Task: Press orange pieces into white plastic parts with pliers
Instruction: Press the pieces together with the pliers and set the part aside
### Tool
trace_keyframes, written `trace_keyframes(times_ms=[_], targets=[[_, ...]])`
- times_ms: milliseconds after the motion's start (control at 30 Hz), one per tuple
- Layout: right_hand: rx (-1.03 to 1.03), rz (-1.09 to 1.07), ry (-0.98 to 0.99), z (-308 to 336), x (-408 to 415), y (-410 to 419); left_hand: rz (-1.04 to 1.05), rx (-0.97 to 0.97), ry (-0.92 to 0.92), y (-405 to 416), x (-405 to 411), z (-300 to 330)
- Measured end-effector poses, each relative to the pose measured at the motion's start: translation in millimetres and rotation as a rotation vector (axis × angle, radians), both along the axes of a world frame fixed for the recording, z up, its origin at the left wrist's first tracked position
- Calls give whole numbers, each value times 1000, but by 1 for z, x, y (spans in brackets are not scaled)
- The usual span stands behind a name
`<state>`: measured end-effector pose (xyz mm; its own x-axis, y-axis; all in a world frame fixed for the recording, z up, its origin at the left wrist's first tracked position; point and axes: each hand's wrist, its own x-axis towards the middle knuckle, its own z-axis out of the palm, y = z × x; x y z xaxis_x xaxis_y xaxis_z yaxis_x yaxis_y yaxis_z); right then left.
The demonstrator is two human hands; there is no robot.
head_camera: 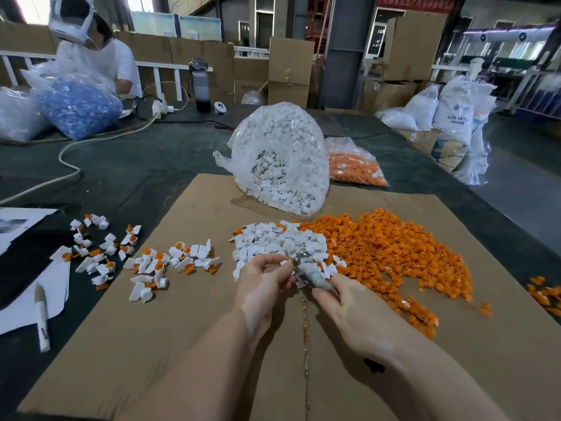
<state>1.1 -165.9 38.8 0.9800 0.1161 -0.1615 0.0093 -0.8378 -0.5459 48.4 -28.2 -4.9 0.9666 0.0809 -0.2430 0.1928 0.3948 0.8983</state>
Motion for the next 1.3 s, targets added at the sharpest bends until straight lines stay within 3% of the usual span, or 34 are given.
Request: trace_keyframes(times_ms=[200, 333, 567, 733, 800, 900, 967, 1133, 1300], targets=[[22, -58, -125, -8, -3, -6, 32, -18, -33, -2, 0, 0], [53, -216, -229, -12, 5, -22, 34, 21, -64, -2, -1, -5], [-524, -363, -380, -25, 32, -59, -74, 499, -199, 0, -7, -12], [-694, -367, -379, -31, 31, -60, -85, 648, -287, -1, -10, -10], [-608, -330, -511, -34, 28, -52, -86, 667, -307, -1, -11, -9], [-227, -115, -749, -40, 20, -26, -92, 656, -329, -3, -11, -8], [-77, 19, -822, -45, 15, -8, -96, 651, -347, -4, -12, -6], [128, -2, -755, -55, 12, 3, -184, 560, -336, -1, -18, -6], [142, 13, -784, -59, 10, 4, -227, 721, -387, -4, -20, -7]])
